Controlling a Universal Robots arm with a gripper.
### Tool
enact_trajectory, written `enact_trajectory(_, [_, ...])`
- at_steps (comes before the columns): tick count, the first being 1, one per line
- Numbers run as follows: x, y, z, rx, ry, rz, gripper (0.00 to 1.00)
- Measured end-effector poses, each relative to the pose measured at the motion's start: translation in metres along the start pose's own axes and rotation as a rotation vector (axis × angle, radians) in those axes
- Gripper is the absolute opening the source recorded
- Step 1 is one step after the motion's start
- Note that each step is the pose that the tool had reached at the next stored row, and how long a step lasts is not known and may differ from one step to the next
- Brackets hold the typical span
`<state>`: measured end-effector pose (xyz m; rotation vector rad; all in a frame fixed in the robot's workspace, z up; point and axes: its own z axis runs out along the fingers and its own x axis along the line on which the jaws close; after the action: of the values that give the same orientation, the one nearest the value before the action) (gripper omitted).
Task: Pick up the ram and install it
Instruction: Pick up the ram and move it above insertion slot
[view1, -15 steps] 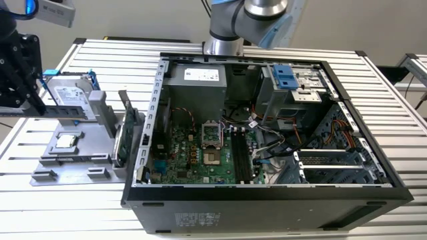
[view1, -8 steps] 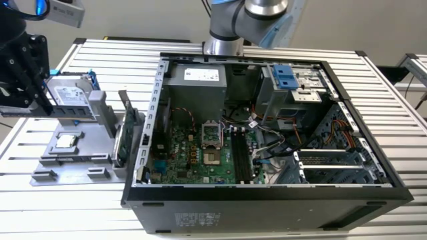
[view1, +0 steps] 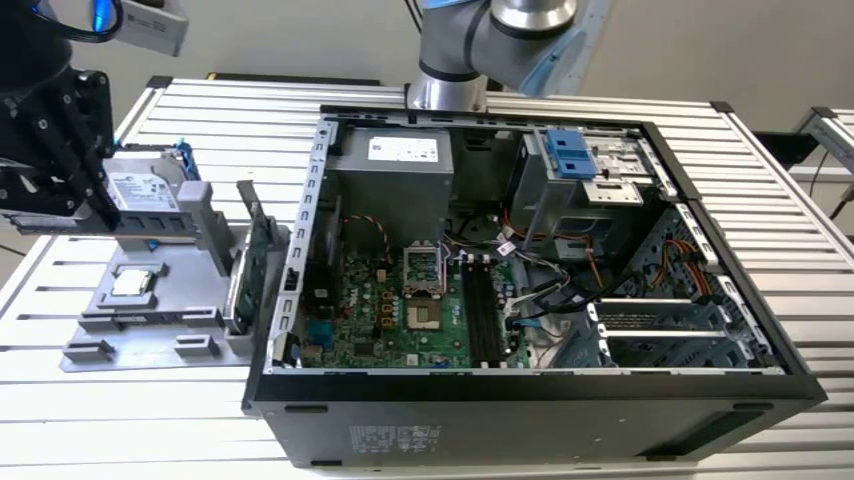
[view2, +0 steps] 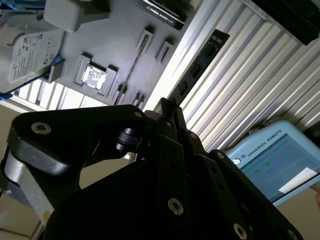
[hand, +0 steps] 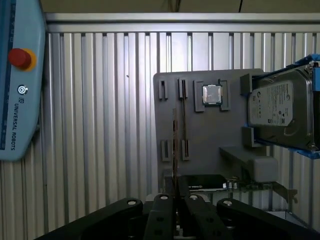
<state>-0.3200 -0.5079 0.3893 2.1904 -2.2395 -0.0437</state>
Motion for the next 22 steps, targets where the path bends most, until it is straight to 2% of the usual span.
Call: enact_trajectory(22, [-0.0008,-0.0356,-0.0009,0.0000,0.0000,0.000,0.00])
